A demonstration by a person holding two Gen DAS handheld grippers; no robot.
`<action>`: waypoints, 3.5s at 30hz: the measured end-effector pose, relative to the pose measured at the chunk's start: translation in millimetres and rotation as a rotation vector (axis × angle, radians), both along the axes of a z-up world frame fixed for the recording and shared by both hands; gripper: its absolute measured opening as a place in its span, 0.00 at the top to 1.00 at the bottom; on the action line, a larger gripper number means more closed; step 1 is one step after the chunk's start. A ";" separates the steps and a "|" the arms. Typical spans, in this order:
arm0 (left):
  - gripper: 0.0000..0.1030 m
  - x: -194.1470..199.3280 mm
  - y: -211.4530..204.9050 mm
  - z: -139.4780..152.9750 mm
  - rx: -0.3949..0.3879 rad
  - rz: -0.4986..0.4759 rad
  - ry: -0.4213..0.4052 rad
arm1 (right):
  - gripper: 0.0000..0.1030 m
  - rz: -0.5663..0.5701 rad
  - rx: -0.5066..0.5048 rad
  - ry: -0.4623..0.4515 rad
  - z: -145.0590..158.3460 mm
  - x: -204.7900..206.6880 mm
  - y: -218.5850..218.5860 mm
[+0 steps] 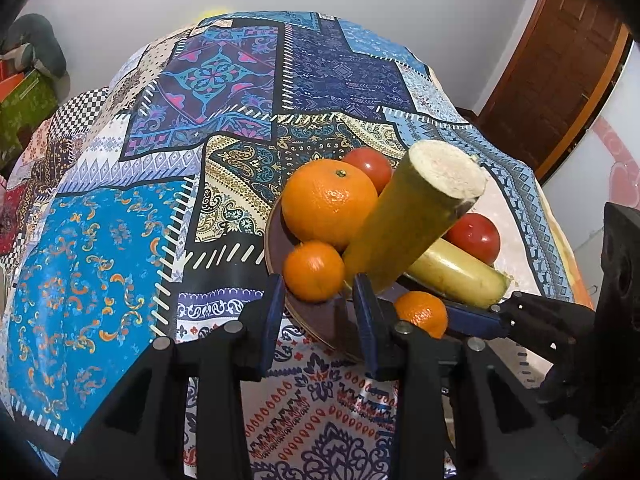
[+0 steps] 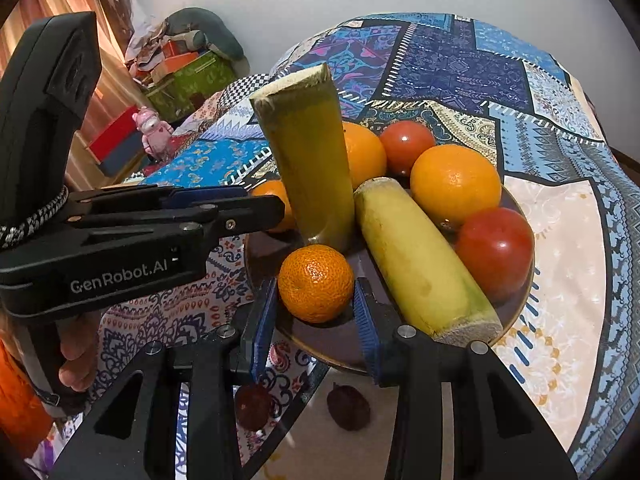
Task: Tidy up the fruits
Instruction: 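Place the tangerines on the plate beside the cobs with both grippers and open them, then grasp a dark red date with the left gripper while the right grasps the other date, then place both dates on the plate rim with both grippers and open them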
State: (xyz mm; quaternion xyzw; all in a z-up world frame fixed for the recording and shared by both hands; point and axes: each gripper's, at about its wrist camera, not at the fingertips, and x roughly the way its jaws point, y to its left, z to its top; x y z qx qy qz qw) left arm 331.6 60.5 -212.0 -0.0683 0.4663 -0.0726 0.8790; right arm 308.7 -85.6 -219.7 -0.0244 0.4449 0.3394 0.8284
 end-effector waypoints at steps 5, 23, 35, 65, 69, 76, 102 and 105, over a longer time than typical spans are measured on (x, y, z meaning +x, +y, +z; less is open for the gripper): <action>0.67 -6.8 0.6 6.4 -0.010 0.001 -0.006 | 0.64 -0.005 0.031 0.007 6.9 0.1 -6.7; 0.67 -80.9 -17.4 53.1 0.009 -0.031 -0.054 | 0.64 -0.068 0.040 -0.094 45.8 -48.7 -63.5; 0.67 -95.7 -58.9 4.8 0.000 -0.106 0.078 | 0.64 -0.089 -0.016 -0.044 14.3 -54.4 -84.4; 0.80 -82.8 -57.0 -18.5 -0.014 -0.090 0.085 | 0.83 0.072 -0.124 -0.014 -13.7 -27.8 -32.6; 0.80 -85.1 -53.8 -15.0 -0.018 -0.085 0.076 | 0.85 0.071 -0.116 -0.020 -12.2 -27.9 -33.4; 0.80 -82.3 -45.3 2.5 -0.030 -0.068 0.038 | 0.86 0.043 -0.082 -0.045 0.1 -28.4 -36.9; 0.76 -26.9 -24.3 -0.4 -0.002 0.022 0.006 | 0.85 0.007 -0.073 -0.048 -0.7 -4.6 -22.0; 0.63 -30.3 -25.0 0.4 0.002 0.019 -0.002 | 0.82 0.005 -0.071 -0.043 0.1 -4.7 -23.4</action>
